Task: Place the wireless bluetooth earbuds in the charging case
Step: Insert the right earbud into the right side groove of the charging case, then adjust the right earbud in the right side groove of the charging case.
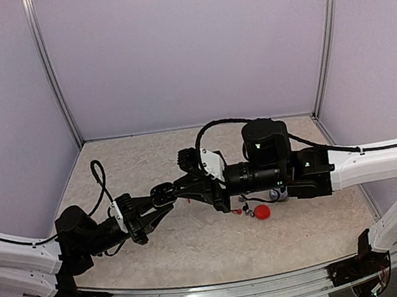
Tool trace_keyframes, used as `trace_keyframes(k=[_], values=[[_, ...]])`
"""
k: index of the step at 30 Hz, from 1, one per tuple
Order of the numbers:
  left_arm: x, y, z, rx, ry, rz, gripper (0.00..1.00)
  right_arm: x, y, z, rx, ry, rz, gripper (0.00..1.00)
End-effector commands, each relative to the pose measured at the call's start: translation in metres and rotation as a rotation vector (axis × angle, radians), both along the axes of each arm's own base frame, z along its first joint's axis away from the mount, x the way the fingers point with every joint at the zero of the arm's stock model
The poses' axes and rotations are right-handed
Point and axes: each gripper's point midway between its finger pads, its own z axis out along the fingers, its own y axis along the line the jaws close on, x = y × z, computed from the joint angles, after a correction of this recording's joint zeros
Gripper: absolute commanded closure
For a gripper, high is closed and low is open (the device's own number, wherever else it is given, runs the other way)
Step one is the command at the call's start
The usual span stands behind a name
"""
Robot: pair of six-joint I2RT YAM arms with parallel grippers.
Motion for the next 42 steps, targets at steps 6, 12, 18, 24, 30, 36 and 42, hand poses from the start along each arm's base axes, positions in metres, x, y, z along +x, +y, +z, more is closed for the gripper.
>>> trace_keyframes(k=[6, 12, 18, 24, 30, 36, 42], values=[[-0.003, 0.000, 0.029, -0.069, -0.080, 0.002, 0.97, 0.003, -0.008, 0.010, 0.028, 0.019, -0.011, 1.00], [-0.002, 0.000, 0.027, -0.063, -0.084, 0.004, 0.97, 0.002, -0.010, 0.014, 0.037, 0.019, -0.006, 1.00], [-0.002, -0.001, 0.027, -0.061, -0.086, 0.004, 0.98, 0.006, -0.008, 0.007, 0.026, 0.035, -0.026, 1.00], [-0.001, -0.002, 0.027, -0.059, -0.085, 0.015, 0.98, 0.009, -0.004, 0.002, 0.032, 0.059, -0.032, 1.00], [0.000, -0.003, 0.026, -0.061, -0.073, 0.016, 0.98, 0.005, 0.000, 0.001, 0.036, 0.062, -0.007, 1.00], [0.000, -0.003, 0.026, -0.068, -0.064, 0.015, 0.98, 0.008, 0.003, -0.008, 0.009, 0.057, -0.013, 1.00], [0.000, 0.000, 0.028, -0.082, -0.062, 0.021, 0.98, 0.018, 0.000, -0.016, -0.026, 0.026, -0.068, 1.00]])
